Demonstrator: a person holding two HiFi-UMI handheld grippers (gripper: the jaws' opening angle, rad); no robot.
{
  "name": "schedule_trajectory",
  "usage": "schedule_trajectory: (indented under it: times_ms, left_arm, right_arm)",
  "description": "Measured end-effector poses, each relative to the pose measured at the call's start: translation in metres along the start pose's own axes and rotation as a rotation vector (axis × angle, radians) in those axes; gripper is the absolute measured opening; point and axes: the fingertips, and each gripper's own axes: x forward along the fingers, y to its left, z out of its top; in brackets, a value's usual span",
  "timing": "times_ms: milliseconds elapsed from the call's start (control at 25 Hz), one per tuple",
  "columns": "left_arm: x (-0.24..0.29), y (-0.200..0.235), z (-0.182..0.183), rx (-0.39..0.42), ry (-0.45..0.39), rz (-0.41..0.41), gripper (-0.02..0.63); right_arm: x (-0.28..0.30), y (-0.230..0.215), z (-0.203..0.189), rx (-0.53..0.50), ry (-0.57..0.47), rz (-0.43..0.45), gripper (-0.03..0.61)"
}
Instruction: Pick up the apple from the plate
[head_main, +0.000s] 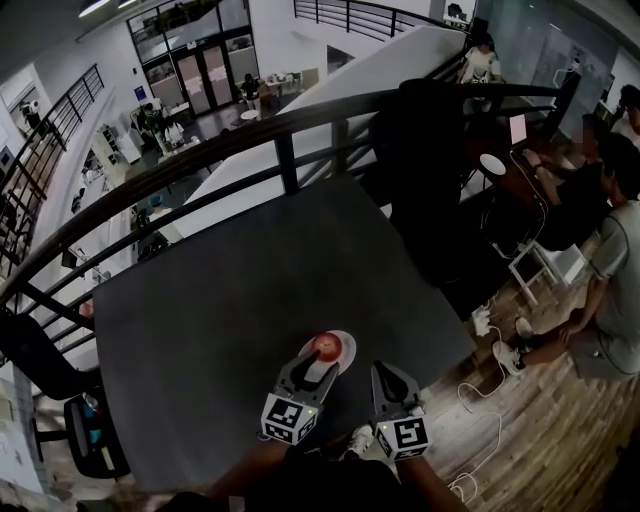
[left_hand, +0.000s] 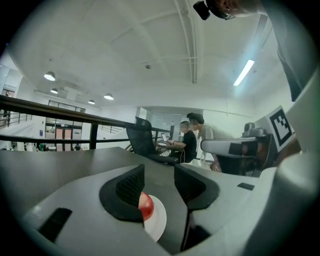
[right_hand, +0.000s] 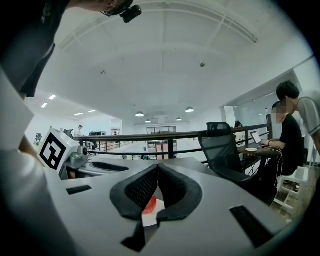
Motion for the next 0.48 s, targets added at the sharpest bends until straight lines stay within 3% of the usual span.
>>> schedule_trajectory:
  times_ms: [160, 480]
  left_arm:
    - [0.008, 0.014, -0.024, -0.021, 0.063, 0.052, 0.262]
    - [0.035, 0.037, -0.077, -0.011, 0.243, 0.082, 0.355]
  right_arm:
    - [0.008, 0.003, -0.006, -0.002, 0.017, 0.008, 0.025]
    - [0.023, 0.004, -0.018, 0.001, 0.058, 0.028, 0.025]
